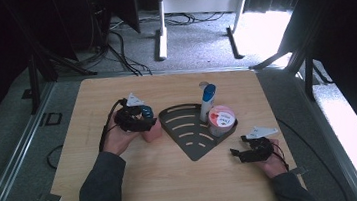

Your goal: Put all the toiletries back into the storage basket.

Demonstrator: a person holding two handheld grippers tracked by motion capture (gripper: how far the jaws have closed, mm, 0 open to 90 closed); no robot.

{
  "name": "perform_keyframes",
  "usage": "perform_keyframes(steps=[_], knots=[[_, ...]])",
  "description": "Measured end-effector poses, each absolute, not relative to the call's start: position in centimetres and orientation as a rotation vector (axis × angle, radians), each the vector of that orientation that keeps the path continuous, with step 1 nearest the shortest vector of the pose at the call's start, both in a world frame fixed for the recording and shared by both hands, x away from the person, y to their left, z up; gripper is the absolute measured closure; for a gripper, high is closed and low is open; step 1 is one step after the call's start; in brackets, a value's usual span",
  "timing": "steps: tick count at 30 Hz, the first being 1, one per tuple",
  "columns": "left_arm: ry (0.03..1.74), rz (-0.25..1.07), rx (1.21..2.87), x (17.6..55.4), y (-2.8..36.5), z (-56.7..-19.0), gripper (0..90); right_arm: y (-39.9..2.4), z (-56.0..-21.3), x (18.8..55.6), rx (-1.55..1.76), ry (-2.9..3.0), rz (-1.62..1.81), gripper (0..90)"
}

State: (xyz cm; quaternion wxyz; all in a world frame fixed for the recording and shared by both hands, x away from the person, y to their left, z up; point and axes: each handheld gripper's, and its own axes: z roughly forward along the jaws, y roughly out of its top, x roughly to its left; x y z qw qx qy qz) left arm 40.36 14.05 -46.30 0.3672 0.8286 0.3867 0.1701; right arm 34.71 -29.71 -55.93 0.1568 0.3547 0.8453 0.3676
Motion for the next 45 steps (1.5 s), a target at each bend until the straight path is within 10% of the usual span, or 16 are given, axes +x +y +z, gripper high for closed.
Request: perform_keyframes(steps=[45], knots=[[0.996,0.509,2.166,40.7,12.4,-45.6,52.7,-29.7,-55.9,34.7,1.015,2.419,1.053,25.0]])
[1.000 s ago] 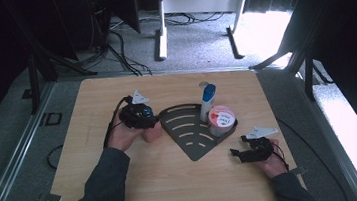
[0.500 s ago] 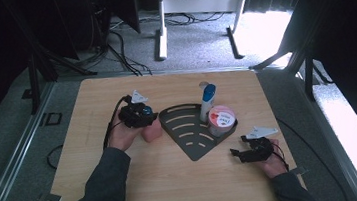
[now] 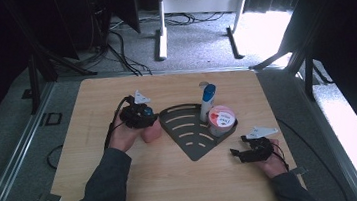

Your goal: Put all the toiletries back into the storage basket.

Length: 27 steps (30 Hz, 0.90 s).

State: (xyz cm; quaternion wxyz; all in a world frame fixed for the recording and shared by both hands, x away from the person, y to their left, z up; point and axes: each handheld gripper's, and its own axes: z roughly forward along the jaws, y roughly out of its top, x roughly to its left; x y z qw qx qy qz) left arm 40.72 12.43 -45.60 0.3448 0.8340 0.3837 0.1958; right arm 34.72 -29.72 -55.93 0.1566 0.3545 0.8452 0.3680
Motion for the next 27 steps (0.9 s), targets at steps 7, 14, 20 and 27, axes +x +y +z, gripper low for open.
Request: perform_keyframes(steps=[7,14,20,27], knots=[[0.99,0.52,2.16,40.4,12.5,-44.6,52.8,-29.7,-55.9,34.7,1.015,2.419,1.053,25.0],[0.954,0.543,2.157,40.0,11.8,-42.7,52.8,-29.7,-55.9,34.7,1.015,2.419,1.054,25.0],[0.935,0.548,2.169,40.0,11.1,-41.6,52.8,-29.7,-55.9,34.7,1.013,2.419,1.054,25.0],[0.917,0.529,2.158,40.4,10.3,-40.4,52.8,-29.7,-55.9,34.7,1.014,2.418,1.055,25.0]])
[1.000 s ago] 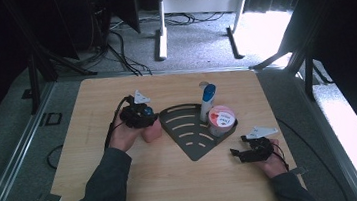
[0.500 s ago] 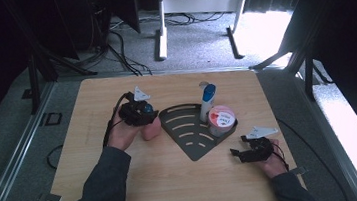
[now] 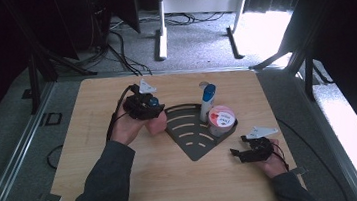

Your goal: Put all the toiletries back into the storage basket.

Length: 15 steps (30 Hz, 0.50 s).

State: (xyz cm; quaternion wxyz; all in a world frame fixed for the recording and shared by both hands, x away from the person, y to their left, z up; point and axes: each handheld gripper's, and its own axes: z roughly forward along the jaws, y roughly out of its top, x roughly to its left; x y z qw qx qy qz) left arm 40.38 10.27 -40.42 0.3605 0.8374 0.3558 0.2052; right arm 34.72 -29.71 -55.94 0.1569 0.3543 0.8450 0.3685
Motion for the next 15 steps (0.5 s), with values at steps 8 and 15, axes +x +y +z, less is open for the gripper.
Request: perform_keyframes(steps=[8,15], knots=[[0.905,0.526,2.148,40.7,9.1,-39.9,52.8,-29.7,-55.9,34.7,1.013,2.419,1.054,25.0],[0.891,0.525,2.154,41.3,7.9,-39.7,52.8,-29.7,-55.9,34.7,1.016,2.419,1.054,24.9]])
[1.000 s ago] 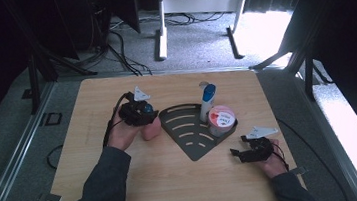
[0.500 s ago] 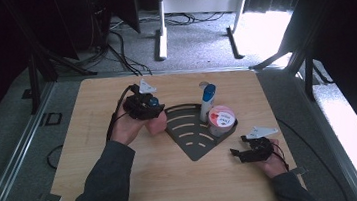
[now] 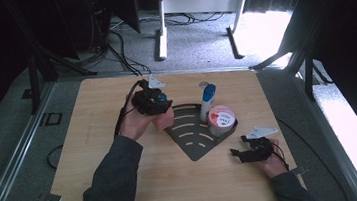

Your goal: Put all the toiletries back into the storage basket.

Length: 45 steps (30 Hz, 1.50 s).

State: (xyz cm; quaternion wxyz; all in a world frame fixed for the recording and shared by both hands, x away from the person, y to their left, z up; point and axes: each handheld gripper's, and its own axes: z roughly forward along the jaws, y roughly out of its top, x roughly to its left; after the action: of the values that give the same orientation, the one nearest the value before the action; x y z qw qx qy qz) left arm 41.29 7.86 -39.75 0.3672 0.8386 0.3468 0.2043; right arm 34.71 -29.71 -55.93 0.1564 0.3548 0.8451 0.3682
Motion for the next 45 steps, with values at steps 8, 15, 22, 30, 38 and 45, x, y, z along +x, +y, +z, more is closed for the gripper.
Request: perform_keyframes(steps=[8,15,22,30,38,45], knots=[[0.872,0.508,2.153,41.8,6.4,-39.8,52.8,-29.7,-55.9,34.7,1.016,2.419,1.054,24.9],[0.869,0.497,2.161,42.4,5.3,-40.4,52.8,-29.7,-55.9,34.7,1.015,2.419,1.054,25.0],[0.869,0.489,2.168,43.0,4.4,-40.8,52.8,-29.7,-55.9,34.7,1.015,2.419,1.054,24.9],[0.869,0.483,2.174,43.8,3.1,-41.3,52.8,-29.7,-55.9,34.7,1.016,2.419,1.054,24.9],[0.87,0.484,2.177,44.6,2.0,-41.9,52.8,-29.7,-55.9,34.7,1.017,2.419,1.056,24.9],[0.887,0.476,2.174,45.3,1.2,-42.7,52.8,-29.7,-55.9,34.7,1.016,2.419,1.054,24.9]])
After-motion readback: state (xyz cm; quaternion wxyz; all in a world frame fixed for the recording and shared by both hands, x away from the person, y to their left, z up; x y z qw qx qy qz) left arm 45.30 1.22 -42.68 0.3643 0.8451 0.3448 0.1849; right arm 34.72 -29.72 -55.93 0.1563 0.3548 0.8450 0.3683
